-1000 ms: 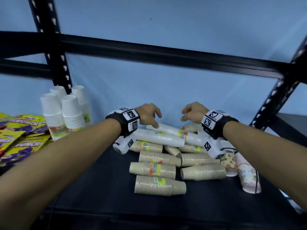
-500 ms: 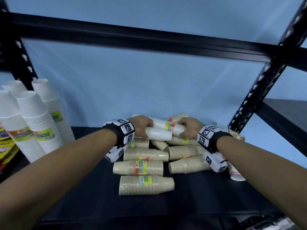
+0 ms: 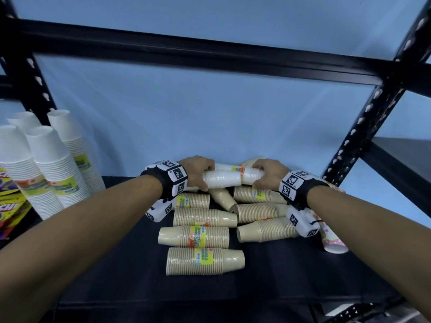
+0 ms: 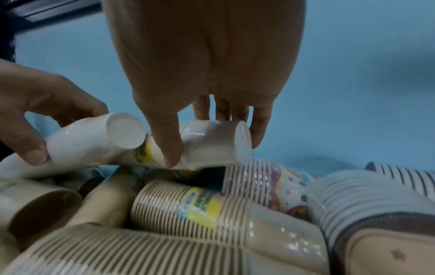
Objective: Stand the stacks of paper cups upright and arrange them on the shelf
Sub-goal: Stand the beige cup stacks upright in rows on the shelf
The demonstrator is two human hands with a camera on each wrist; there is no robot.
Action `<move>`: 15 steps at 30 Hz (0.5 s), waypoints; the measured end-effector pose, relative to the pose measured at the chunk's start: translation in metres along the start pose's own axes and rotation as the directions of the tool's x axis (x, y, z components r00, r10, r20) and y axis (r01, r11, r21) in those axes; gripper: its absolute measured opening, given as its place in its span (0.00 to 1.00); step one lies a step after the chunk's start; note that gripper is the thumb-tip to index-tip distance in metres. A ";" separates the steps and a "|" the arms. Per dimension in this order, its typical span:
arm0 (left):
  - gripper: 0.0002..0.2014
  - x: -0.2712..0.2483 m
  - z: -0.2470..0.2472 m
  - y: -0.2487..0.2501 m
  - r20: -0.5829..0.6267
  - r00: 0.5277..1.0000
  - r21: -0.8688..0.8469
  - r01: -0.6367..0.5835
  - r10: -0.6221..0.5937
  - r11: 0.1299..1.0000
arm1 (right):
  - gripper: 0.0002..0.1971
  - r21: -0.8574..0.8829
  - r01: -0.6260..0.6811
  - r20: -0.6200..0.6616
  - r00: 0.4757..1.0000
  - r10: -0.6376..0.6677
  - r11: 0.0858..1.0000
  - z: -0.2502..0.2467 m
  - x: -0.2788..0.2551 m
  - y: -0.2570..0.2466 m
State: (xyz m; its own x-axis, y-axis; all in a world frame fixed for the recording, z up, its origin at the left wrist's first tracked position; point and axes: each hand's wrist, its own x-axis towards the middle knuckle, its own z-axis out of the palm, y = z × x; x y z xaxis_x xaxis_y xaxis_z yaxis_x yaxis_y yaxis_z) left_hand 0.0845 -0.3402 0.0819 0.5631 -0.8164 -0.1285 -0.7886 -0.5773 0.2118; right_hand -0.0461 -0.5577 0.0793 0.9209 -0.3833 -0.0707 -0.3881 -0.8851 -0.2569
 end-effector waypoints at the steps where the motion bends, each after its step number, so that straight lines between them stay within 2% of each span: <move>1: 0.30 -0.002 -0.003 -0.001 -0.021 1.000 -0.008 0.005 -0.005 1.000 | 0.31 0.005 0.001 -0.012 1.000 -0.001 1.000 -0.005 -0.001 -0.003; 8: 0.30 -0.024 -0.034 -0.012 -0.202 0.975 -0.116 0.068 -0.091 0.991 | 0.30 0.017 0.087 -0.116 0.990 -0.085 0.996 -0.049 0.001 -0.030; 11: 0.32 -0.037 -0.046 -0.022 -0.268 0.954 -0.196 0.081 -0.133 0.977 | 0.28 0.043 0.134 -0.165 0.978 -0.126 0.990 -0.070 0.003 -0.048; 15: 0.30 -0.057 -0.062 -0.035 -0.340 0.917 -0.298 0.104 -0.207 0.949 | 0.26 0.083 0.209 -0.231 0.955 -0.185 0.974 -0.092 0.007 -0.084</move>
State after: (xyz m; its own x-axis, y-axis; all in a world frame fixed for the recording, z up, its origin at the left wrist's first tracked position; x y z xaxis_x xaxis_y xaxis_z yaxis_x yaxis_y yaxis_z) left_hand 0.0953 -0.2728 0.1420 0.7641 -0.6231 0.1673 -0.6160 -0.6277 0.4759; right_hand -0.0103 -0.5109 0.1891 0.9432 -0.2634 0.2024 -0.1829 -0.9204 -0.3455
